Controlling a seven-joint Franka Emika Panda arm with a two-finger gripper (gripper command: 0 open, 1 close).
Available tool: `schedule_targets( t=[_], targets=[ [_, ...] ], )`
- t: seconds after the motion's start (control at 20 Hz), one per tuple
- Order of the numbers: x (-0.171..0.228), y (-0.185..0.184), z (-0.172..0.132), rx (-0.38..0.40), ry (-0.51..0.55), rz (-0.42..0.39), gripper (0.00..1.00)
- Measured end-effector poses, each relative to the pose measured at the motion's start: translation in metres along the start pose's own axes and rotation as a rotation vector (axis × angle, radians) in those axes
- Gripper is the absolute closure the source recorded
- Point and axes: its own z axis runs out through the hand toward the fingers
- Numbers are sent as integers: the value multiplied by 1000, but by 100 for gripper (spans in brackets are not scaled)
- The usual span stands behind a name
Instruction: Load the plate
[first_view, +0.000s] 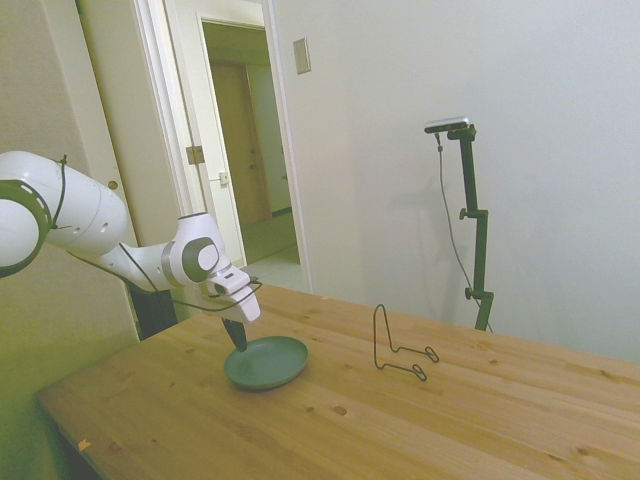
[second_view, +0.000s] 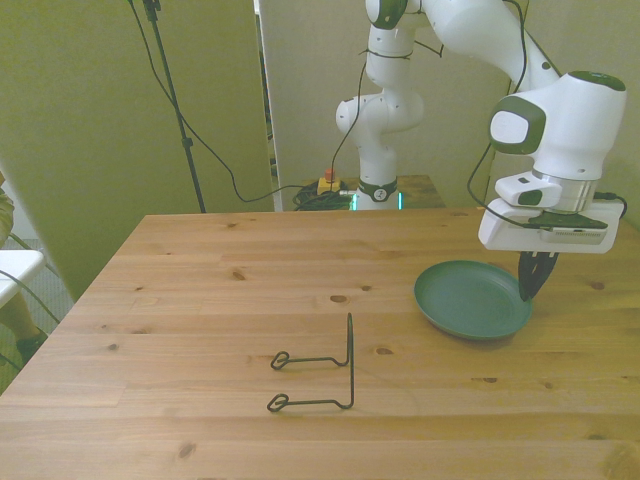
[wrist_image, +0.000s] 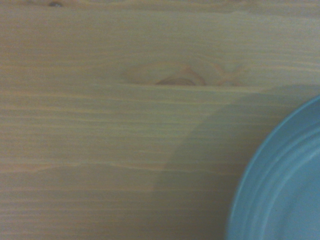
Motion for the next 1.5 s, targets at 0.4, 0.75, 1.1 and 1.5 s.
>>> schedule_targets(
  t=[0.4, 0.75, 1.1, 1.5],
  targets=[
    [9, 14, -40, 56, 3, -14, 100],
    [29, 37, -90, 136, 9, -46, 100],
    [69, 74, -142, 248, 5, -105, 100],
    [124, 128, -195, 352, -18, -154, 100]
  ],
)
